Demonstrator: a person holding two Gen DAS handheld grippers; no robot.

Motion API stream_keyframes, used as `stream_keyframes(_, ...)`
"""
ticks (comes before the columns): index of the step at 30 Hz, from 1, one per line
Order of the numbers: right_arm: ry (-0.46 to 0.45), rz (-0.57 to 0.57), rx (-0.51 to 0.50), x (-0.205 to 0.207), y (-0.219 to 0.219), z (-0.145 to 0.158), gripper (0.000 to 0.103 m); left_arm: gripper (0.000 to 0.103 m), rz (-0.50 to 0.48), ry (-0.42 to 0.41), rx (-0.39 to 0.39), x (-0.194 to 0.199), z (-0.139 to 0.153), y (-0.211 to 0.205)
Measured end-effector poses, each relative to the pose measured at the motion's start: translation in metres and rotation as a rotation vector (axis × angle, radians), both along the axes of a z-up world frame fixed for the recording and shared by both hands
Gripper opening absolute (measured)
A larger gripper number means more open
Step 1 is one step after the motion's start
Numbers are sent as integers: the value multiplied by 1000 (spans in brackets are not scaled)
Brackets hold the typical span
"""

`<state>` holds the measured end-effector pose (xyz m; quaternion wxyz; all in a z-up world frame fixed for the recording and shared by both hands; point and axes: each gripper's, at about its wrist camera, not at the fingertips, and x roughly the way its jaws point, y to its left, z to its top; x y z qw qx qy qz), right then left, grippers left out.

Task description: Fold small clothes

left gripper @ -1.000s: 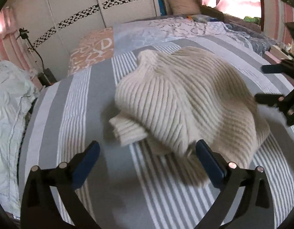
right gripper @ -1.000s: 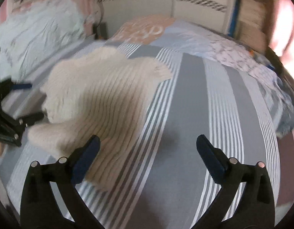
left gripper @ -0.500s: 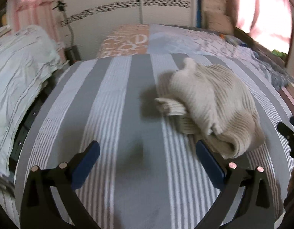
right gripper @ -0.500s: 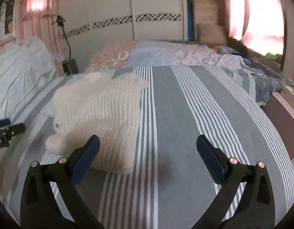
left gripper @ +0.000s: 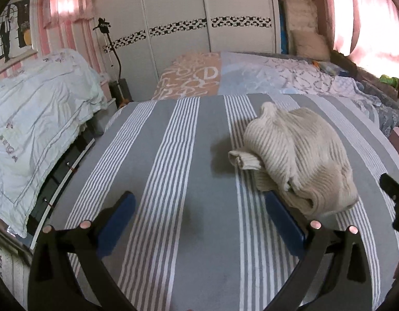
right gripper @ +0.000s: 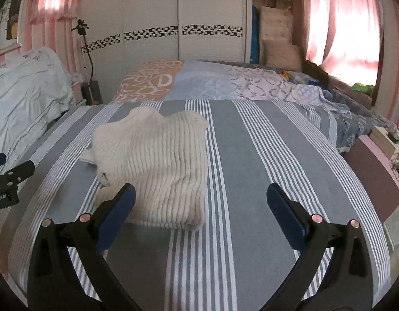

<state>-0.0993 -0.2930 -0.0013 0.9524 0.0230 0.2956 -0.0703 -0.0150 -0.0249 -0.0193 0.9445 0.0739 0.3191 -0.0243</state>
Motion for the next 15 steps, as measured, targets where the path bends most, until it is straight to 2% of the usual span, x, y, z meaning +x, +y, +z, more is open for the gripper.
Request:
stream_keyframes(8,-82,-37,-56,-24,18,27,100,101,11,-60,2,-20,22,3)
stream_keyframes(15,-90,-18,-72,-29,25,34,100,101,36,-106,-12,-36,39,10)
